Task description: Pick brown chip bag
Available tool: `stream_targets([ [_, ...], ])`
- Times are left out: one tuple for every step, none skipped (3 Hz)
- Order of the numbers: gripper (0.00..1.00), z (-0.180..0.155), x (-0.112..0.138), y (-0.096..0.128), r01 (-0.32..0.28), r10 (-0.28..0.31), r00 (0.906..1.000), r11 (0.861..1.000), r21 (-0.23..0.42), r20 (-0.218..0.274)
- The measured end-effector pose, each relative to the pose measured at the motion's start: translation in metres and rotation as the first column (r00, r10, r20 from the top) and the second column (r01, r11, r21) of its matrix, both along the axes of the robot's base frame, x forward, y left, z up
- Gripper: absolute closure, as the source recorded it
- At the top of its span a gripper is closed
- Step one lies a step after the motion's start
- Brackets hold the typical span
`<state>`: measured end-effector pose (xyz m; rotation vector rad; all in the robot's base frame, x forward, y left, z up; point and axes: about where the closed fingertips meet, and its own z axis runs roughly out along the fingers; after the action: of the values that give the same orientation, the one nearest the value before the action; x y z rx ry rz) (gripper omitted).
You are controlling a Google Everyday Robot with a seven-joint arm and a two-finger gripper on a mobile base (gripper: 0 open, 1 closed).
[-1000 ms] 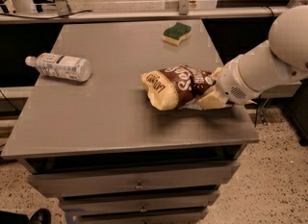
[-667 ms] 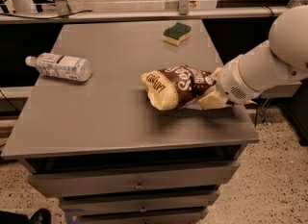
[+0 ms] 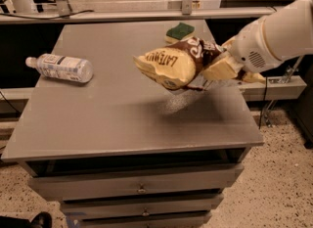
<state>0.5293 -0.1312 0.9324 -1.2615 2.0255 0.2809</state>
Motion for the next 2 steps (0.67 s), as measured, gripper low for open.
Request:
stream_targets([
  [1.00,-0.001,0.000,-0.001,0.000,0.000,1.0000,1.000,-0.005,0.001],
  [1.00,0.014,0.007,0.002,0.004,-0.005,0.9993,1.000,0.022,0.037],
])
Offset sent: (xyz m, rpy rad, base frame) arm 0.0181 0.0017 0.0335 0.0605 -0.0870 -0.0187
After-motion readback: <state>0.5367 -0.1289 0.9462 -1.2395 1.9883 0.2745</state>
